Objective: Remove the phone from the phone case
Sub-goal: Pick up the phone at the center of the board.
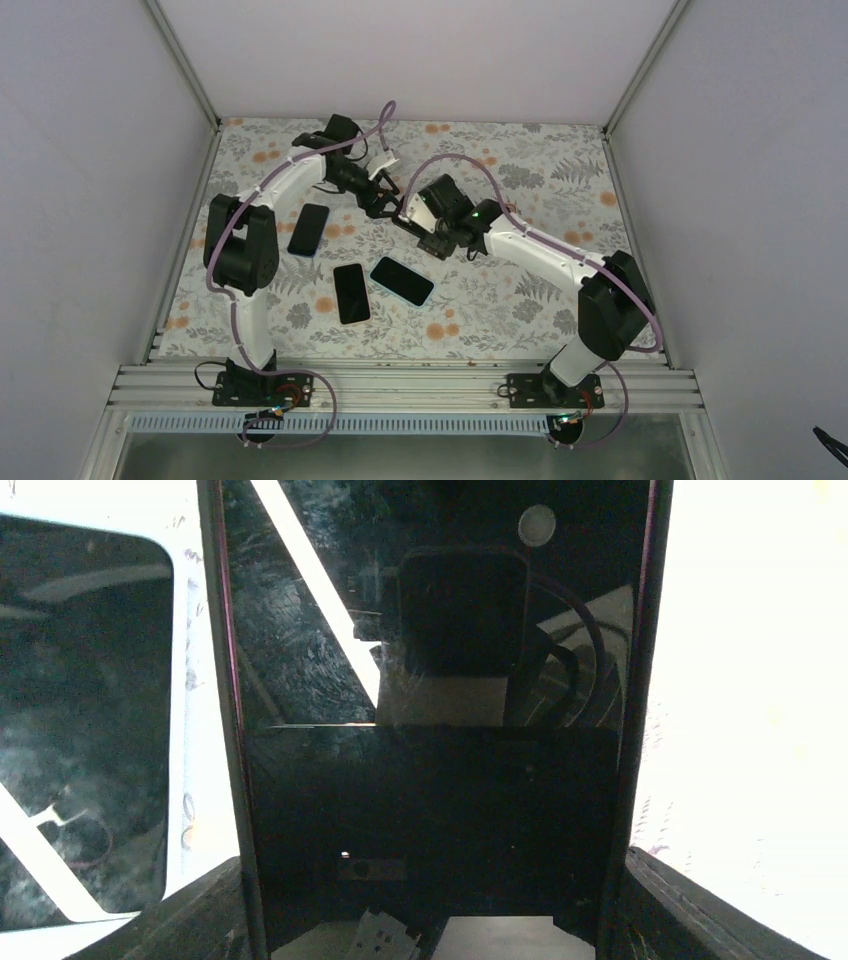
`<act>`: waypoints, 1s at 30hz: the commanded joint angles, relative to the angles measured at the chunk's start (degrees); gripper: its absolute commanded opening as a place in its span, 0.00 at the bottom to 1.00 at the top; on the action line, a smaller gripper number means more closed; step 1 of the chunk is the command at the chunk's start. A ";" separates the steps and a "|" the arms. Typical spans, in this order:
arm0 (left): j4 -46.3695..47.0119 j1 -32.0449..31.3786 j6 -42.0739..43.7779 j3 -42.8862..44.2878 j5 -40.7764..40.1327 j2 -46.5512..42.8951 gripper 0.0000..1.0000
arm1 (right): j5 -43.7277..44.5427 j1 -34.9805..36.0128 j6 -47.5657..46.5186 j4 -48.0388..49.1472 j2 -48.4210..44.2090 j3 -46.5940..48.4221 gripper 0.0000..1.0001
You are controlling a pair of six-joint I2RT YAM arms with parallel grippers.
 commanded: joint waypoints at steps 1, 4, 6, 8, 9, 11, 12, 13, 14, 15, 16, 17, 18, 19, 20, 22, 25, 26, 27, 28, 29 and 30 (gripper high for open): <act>-2.13 -0.58 0.85 2.04 3.33 1.95 0.94 | 3.12 0.07 0.22 5.66 0.17 4.60 0.51; -1.68 -0.66 0.37 2.16 2.74 2.47 0.94 | 3.04 0.07 -0.20 5.99 0.15 5.22 0.51; -2.20 -0.68 0.33 2.73 4.12 3.05 0.87 | 3.23 0.07 -0.48 6.54 0.45 5.32 0.50; -3.82 -0.68 0.73 4.53 5.41 4.21 0.70 | 3.53 0.07 -0.58 7.31 1.05 5.50 0.50; -4.63 -0.68 0.79 5.44 5.90 4.83 0.59 | 3.57 0.07 -0.52 7.58 1.27 5.65 0.50; -6.05 -0.67 1.28 6.87 6.92 5.51 0.52 | 3.30 0.07 -0.35 8.00 1.57 5.91 0.49; -6.13 -0.73 1.27 7.07 7.27 5.63 0.51 | 3.27 0.07 -0.37 8.20 1.58 5.89 0.49; -6.26 -0.67 1.25 7.15 7.65 5.56 0.49 | 3.36 0.07 -0.28 8.30 1.51 5.86 0.49; -6.40 -0.68 1.40 7.19 8.06 5.51 0.46 | 3.47 0.07 -0.32 8.59 1.38 5.81 0.49; -6.51 -0.68 1.43 7.31 8.30 5.50 0.42 | 3.53 0.07 -0.30 8.72 1.28 5.75 0.49; -6.94 -0.74 1.68 7.59 8.46 5.52 0.37 | 3.70 0.07 -0.25 8.97 1.22 5.84 0.49; -7.46 -0.86 2.08 7.82 8.58 5.78 0.31 | 3.92 0.07 -0.15 9.07 1.16 5.89 0.49; -8.14 -0.92 2.58 8.15 8.67 5.96 0.24 | 4.32 0.07 -0.19 9.23 1.07 5.91 0.49; -8.78 -0.97 3.01 8.41 8.84 6.09 0.16 | 4.81 0.07 -0.18 9.55 0.99 5.77 0.49; -9.36 -0.93 3.50 8.63 9.06 6.20 0.11 | 5.37 0.00 -0.27 9.98 0.78 5.62 0.49; -10.51 -1.01 4.58 8.66 9.71 6.17 0.03 | 5.96 -0.02 -0.49 10.48 0.47 5.43 0.52; -11.54 -0.98 5.74 9.06 10.78 6.08 0.02 | 5.83 -0.15 -0.51 10.07 -0.31 5.26 0.74; -12.04 -1.01 6.31 9.39 10.88 5.92 0.02 | 4.83 -0.47 -0.29 9.83 -0.99 4.99 0.83; -12.34 -1.01 6.82 9.59 10.89 5.58 0.02 | 2.84 -1.10 -0.12 9.18 -2.07 4.83 0.89; -12.77 -0.99 7.51 9.69 10.52 5.28 0.02 | 0.88 -2.21 0.20 8.33 -3.40 4.68 0.96; -13.20 -1.01 8.42 9.81 10.01 4.68 0.02 | -1.71 -3.50 0.35 7.35 -4.89 4.39 0.98; -13.57 -1.01 9.47 9.90 9.40 4.01 0.02 | -4.97 -5.45 0.27 6.24 -6.70 4.05 1.00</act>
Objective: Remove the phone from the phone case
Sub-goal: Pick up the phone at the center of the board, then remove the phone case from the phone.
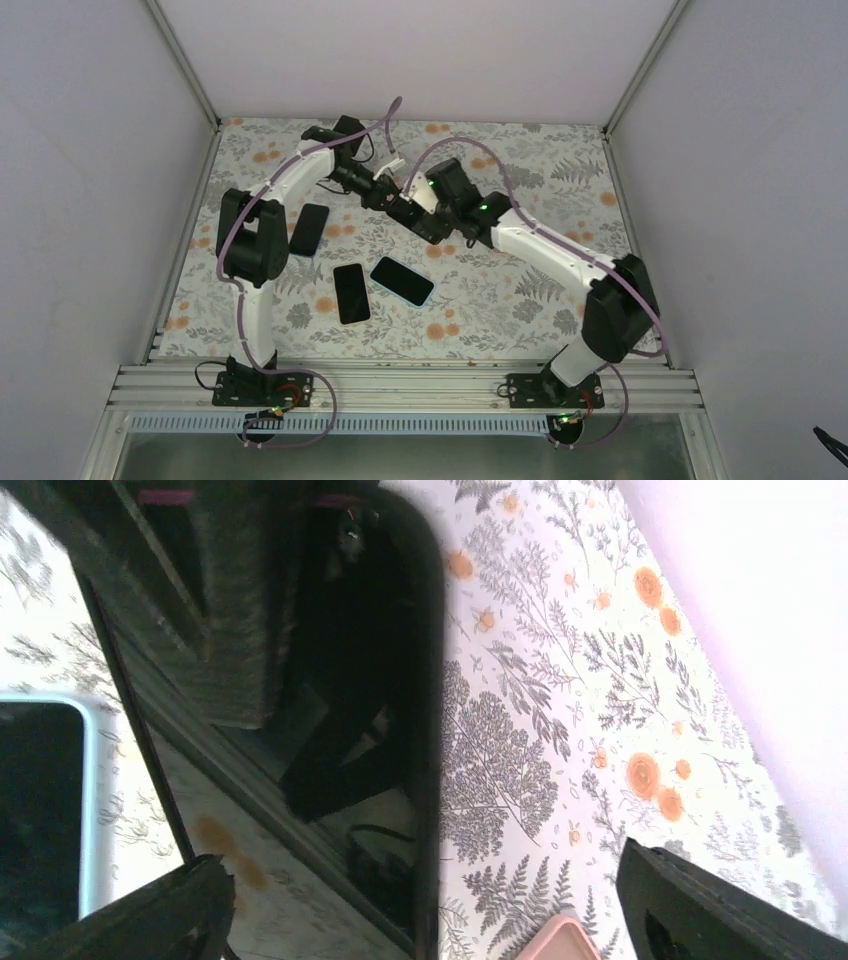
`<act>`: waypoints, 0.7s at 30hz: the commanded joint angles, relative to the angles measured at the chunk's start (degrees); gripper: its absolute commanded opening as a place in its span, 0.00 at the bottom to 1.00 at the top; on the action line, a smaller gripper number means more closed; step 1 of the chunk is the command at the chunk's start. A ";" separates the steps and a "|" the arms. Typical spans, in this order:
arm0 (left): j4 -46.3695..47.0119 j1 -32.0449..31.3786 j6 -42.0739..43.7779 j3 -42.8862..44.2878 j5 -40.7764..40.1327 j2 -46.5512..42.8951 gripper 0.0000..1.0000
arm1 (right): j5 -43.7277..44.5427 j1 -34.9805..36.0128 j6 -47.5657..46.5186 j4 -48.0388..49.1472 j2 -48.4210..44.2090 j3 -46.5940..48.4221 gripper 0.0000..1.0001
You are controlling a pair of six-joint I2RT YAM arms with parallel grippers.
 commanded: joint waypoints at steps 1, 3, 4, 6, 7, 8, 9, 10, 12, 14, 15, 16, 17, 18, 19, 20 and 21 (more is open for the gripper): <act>-2.34 -0.34 7.36 2.14 1.66 -2.74 0.02 | -12.09 -6.61 0.18 -1.98 -8.77 0.04 1.00; -2.35 -0.36 8.97 1.97 0.66 -5.17 0.02 | -19.94 -12.48 -0.89 -3.04 -12.76 -1.22 1.00; -2.11 -0.48 9.63 1.94 0.16 -6.35 0.02 | -24.14 -15.37 -1.43 -3.77 -13.66 -1.81 1.00; -1.05 -0.92 10.02 1.93 -1.10 -8.71 0.02 | -30.13 -19.79 -3.36 -5.33 -14.40 -2.59 0.99; -0.80 -1.21 10.22 2.11 -1.50 -9.70 0.02 | -32.57 -21.13 -3.77 -5.78 -14.40 -3.01 0.99; -0.79 -1.56 10.65 2.38 -1.58 -10.53 0.02 | -34.53 -22.20 -4.08 -5.82 -14.21 -3.45 0.98; -0.94 -1.78 10.98 2.69 -1.63 -11.32 0.02 | -36.26 -22.73 -4.36 -5.99 -13.83 -3.77 0.97; -1.16 -2.09 11.23 2.99 -1.78 -11.87 0.02 | -37.49 -22.99 -4.57 -6.00 -13.37 -3.92 0.96; -1.33 -2.41 11.37 2.96 -2.02 -12.97 0.02 | -39.90 -23.43 -4.62 -5.96 -12.49 -4.02 0.94; -0.98 -2.51 11.28 2.34 -1.83 -13.88 0.02 | -42.73 -23.82 -4.52 -5.50 -11.86 -4.13 0.93; -0.72 -2.56 11.19 1.76 -1.63 -14.23 0.02 | -43.77 -24.02 -4.18 -5.07 -11.54 -4.15 0.92; -0.40 -2.57 11.06 1.24 -1.52 -14.61 0.02 | -44.58 -24.14 -3.98 -4.97 -11.16 -4.08 0.92; -0.06 -2.68 10.97 0.83 -1.50 -14.89 0.02 | -45.60 -24.31 -3.88 -5.21 -10.61 -3.69 0.91; 0.32 -2.66 10.74 0.40 -1.57 -15.13 0.02 | -46.72 -24.61 -3.90 -5.75 -10.10 -3.28 0.88; 0.56 -2.70 10.66 0.00 -1.59 -15.30 0.02 | -46.99 -24.81 -3.63 -5.70 -9.78 -3.10 0.86; 0.67 -2.69 10.70 -0.23 -1.55 -15.40 0.02 | -46.71 -24.94 -3.23 -5.37 -9.68 -3.08 0.85; 0.58 -2.66 10.74 -0.25 -1.51 -15.43 0.02 | -46.85 -25.15 -3.15 -5.20 -9.65 -3.15 0.85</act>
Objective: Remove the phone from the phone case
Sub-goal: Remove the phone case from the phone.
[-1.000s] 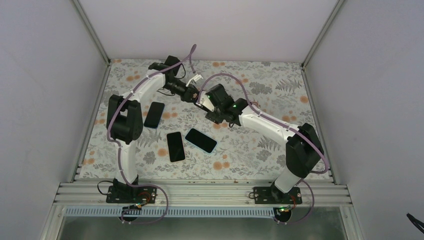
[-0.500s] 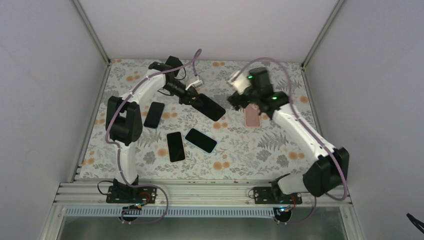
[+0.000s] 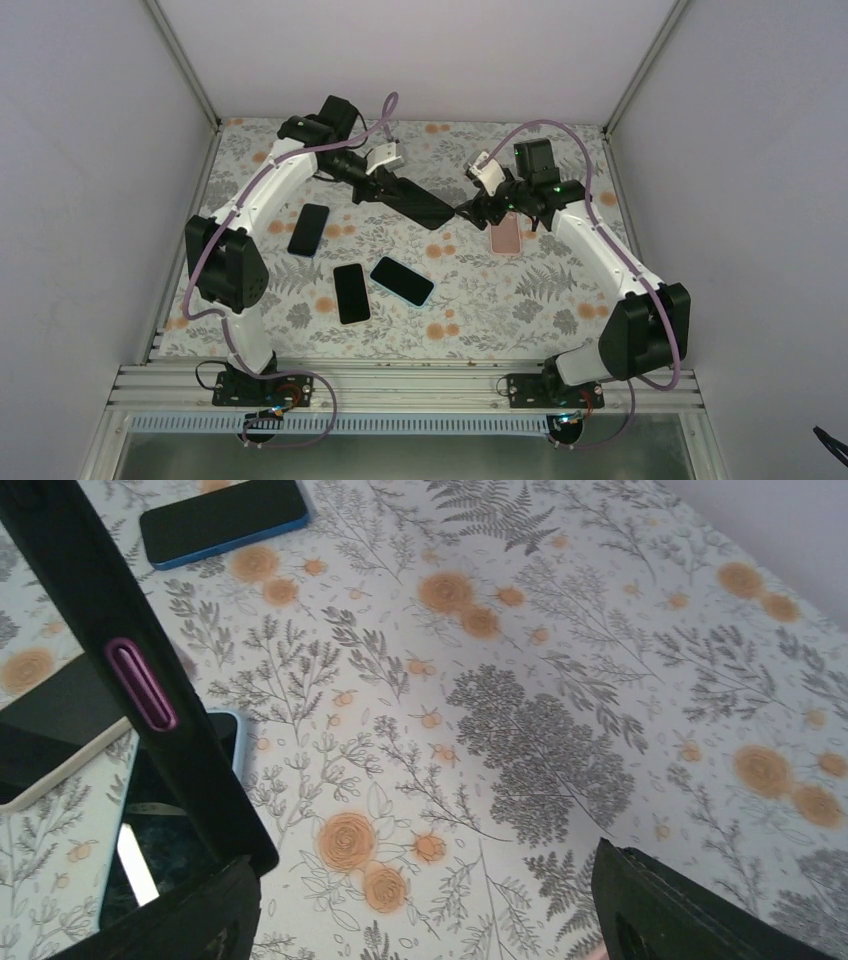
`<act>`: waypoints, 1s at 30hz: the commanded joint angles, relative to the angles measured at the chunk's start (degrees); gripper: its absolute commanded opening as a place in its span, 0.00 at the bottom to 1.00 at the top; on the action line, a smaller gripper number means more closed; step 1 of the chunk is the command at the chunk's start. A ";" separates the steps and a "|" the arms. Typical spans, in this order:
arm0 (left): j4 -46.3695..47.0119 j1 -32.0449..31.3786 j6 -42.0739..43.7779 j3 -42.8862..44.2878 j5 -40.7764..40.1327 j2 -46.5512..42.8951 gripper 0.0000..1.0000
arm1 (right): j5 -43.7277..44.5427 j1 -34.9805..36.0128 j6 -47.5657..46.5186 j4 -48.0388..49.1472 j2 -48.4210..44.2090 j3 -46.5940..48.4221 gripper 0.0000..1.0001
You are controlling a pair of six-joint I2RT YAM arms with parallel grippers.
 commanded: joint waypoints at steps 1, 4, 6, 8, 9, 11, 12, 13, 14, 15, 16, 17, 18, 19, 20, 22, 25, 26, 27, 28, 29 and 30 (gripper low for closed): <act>2.70 -0.28 1.15 -0.56 4.60 -2.10 0.02 | -5.70 -0.89 0.24 -0.17 0.86 0.32 0.85; 2.97 -0.27 0.97 -0.38 4.35 -2.15 0.02 | -6.34 -1.17 -0.17 -0.73 0.79 0.31 0.84; 3.13 -0.27 0.76 -0.37 4.31 -2.03 0.02 | -6.58 -1.24 -0.46 -1.06 0.60 0.14 0.83; 3.33 -0.24 0.67 -0.29 4.31 -1.84 0.02 | -6.82 -1.32 -0.60 -1.44 0.39 -0.18 0.83; 3.33 -0.26 0.62 -0.28 4.39 -1.67 0.02 | -6.88 -1.38 -0.56 -1.33 0.26 -0.48 0.82; 3.42 -0.28 0.49 -0.20 4.46 -1.48 0.02 | -6.95 -1.36 -0.59 -1.24 0.12 -1.03 0.82; 3.42 -0.22 0.49 -0.19 4.62 -1.47 0.02 | -6.55 -1.40 -0.52 -0.95 -0.02 -1.36 0.82; 3.30 -0.27 0.55 -0.11 4.72 -1.49 0.02 | -6.12 -1.46 -0.34 -0.58 -0.11 -1.72 0.82; 3.09 -0.28 0.62 0.05 4.82 -1.49 0.02 | -5.68 -1.47 -0.28 -0.19 -0.08 -2.07 0.82; 2.85 -0.24 0.77 0.35 4.91 -1.61 0.02 | -5.37 -1.60 -0.12 0.32 -0.12 -2.37 0.82; 2.40 -0.28 1.02 0.54 4.92 -1.57 0.02 | -5.30 -1.78 0.00 0.75 -0.02 -2.57 0.82; 2.00 -0.27 1.34 0.78 4.90 -1.56 0.02 | -5.38 -1.96 0.10 0.86 0.05 -2.56 0.82; 1.56 -0.28 1.63 0.92 4.74 -1.60 0.02 | -5.53 -2.27 0.04 0.92 0.24 -2.46 0.82; 1.26 -0.27 1.83 0.95 4.53 -1.64 0.02 | -5.62 -2.54 0.03 0.98 0.35 -2.29 0.82; 1.03 -0.28 2.01 0.88 4.46 -1.79 0.02 | -5.72 -2.69 0.03 1.12 0.44 -2.26 0.82; 0.75 -0.28 2.24 0.69 4.46 -2.03 0.02 | -5.52 -2.98 -0.01 1.53 0.64 -2.26 0.82; 0.52 -0.28 2.25 0.57 5.01 -2.24 0.02 | -5.79 -3.13 0.03 1.98 1.31 -1.84 0.82; 0.83 -0.30 2.02 0.46 5.14 -2.36 0.02 | -6.10 -3.12 0.02 1.86 1.70 -1.51 0.81; 0.91 -0.24 1.91 0.31 5.18 -2.33 0.02 | -6.39 -3.13 -0.01 1.76 2.02 -1.14 0.81; 1.18 -0.30 1.79 0.22 5.14 -2.40 0.02 | -6.62 -3.15 -0.07 1.47 2.27 -0.81 0.81; 1.23 -0.27 1.66 0.29 5.05 -2.46 0.02 | -6.83 -3.11 -0.26 0.97 2.46 -0.51 0.81; 1.30 -0.27 1.63 0.27 4.95 -2.42 0.02 | -7.02 -3.13 -0.39 0.78 2.42 -0.42 0.81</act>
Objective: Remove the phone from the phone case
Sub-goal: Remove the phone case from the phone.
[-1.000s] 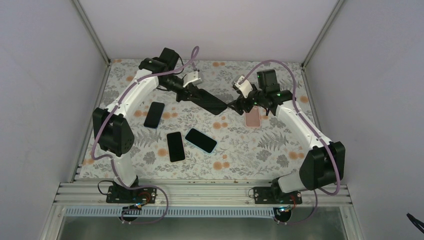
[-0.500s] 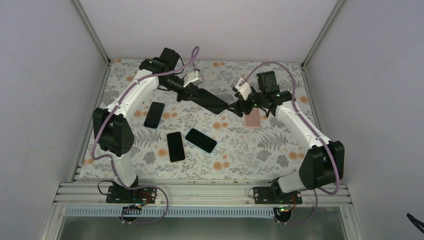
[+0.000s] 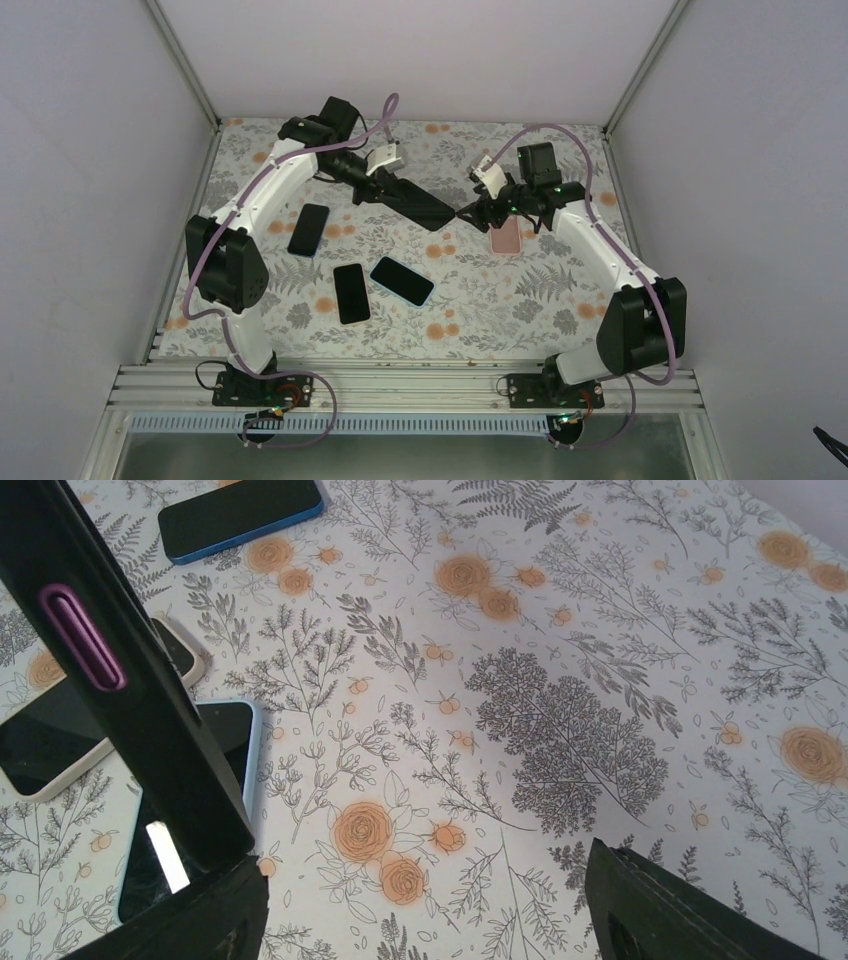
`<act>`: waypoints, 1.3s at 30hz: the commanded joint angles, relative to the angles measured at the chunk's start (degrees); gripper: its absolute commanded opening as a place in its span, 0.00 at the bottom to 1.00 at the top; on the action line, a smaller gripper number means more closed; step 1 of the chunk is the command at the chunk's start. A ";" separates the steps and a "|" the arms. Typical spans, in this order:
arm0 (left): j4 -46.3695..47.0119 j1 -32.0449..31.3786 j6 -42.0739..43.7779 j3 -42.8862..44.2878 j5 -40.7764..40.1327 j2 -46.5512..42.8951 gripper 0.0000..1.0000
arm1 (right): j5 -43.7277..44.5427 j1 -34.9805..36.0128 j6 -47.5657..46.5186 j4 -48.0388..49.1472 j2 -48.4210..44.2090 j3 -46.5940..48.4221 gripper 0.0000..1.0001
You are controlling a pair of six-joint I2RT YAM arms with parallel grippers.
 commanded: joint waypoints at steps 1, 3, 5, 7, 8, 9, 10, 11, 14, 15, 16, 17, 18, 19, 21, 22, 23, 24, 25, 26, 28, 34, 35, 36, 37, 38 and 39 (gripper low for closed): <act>1.11 -0.19 0.95 1.19 4.26 -2.38 0.02 | -2.34 -0.51 -0.58 -0.10 0.93 1.51 0.81; 1.21 -0.21 0.97 1.13 3.88 -2.35 0.02 | -2.77 -0.55 -1.40 -0.93 0.31 1.24 0.81; 1.33 -0.11 1.10 0.95 3.58 -2.26 0.02 | -3.13 -0.50 -2.09 -1.59 -0.87 0.73 0.81; 1.63 -0.03 0.95 0.63 3.40 -2.00 0.02 | -3.64 -0.56 -2.46 -1.81 -2.21 -0.07 0.81; 1.84 -0.08 0.87 0.50 3.43 -2.00 0.02 | -3.91 -0.50 -2.49 -1.99 -2.79 -0.35 0.81; 1.99 -0.02 0.80 0.49 3.58 -1.97 0.02 | -4.02 -0.55 -2.44 -2.16 -3.13 -0.51 0.82; 2.05 -0.12 0.80 0.47 3.78 -1.94 0.02 | -4.27 -0.55 -2.50 -2.44 -3.20 -0.53 0.82; 2.11 -0.13 0.62 0.62 3.76 -1.83 0.02 | -4.32 -0.55 -2.57 -2.59 -3.07 -0.53 0.82; 1.85 -0.13 0.58 1.29 3.97 -1.71 0.02 | -3.87 -0.52 -2.35 -1.84 -2.58 -0.53 0.81; 1.81 -0.11 0.58 1.40 4.00 -1.68 0.02 | -3.75 -0.48 -2.26 -1.60 -2.27 -0.49 0.82; 1.70 -0.10 0.58 1.50 3.93 -1.74 0.02 | -3.78 -0.54 -2.23 -1.43 -1.92 -0.33 0.82; 1.71 -0.13 0.51 1.46 3.92 -1.82 0.02 | -3.74 -0.55 -2.15 -1.21 -1.48 -0.21 0.81; 1.62 -0.13 0.57 1.44 3.92 -1.85 0.02 | -3.69 -0.53 -1.95 -0.89 -1.08 -0.12 0.81; 1.56 -0.13 0.58 1.41 3.98 -1.89 0.02 | -3.39 -0.56 -1.61 -0.34 -0.78 -0.11 0.81; 1.54 -0.13 0.50 1.46 4.05 -2.10 0.02 | -3.00 -0.51 -1.54 0.13 -0.08 0.03 0.81; 1.54 -0.13 0.49 1.44 4.15 -2.19 0.02 | -3.00 -0.56 -1.39 0.43 0.16 0.08 0.81; 1.58 -0.13 0.37 1.37 4.30 -2.24 0.02 | -2.99 -0.51 -1.36 0.58 0.41 0.16 0.81; 1.60 -0.13 0.32 1.37 4.46 -2.25 0.02 | -2.95 -0.53 -1.39 0.55 0.67 0.29 0.81; 1.61 -0.13 0.32 1.37 4.52 -2.27 0.02 | -2.93 -0.54 -1.37 0.59 0.80 0.45 0.81; 1.66 -0.20 0.25 1.35 4.60 -2.30 0.02 | -2.83 -0.55 -1.30 0.67 0.95 0.57 0.81; 1.55 -0.22 0.30 1.45 4.99 -2.24 0.02 | -2.62 -0.48 -1.05 0.73 1.09 0.96 0.81; 0.39 -0.69 1.02 1.69 5.87 -2.19 0.02 | -0.69 -0.54 -0.06 1.94 1.95 2.39 0.81; 0.04 -0.85 1.25 1.78 6.12 -2.20 0.02 | -0.55 -0.56 0.04 2.12 2.29 2.75 0.81; -0.41 -0.98 1.42 1.75 6.52 -2.20 0.02 | -0.46 -0.53 0.21 2.12 2.88 3.32 0.81; -0.46 -1.18 1.45 1.80 7.07 -2.27 0.02 | -0.21 -0.55 0.26 2.15 3.44 3.85 0.81; -0.48 -1.35 1.39 1.81 7.56 -2.31 0.02 | -0.05 -0.50 0.26 2.18 3.94 4.52 0.81; -0.59 -1.64 1.45 1.85 8.15 -2.45 0.02 | 0.45 -0.51 0.56 2.44 4.51 5.04 0.81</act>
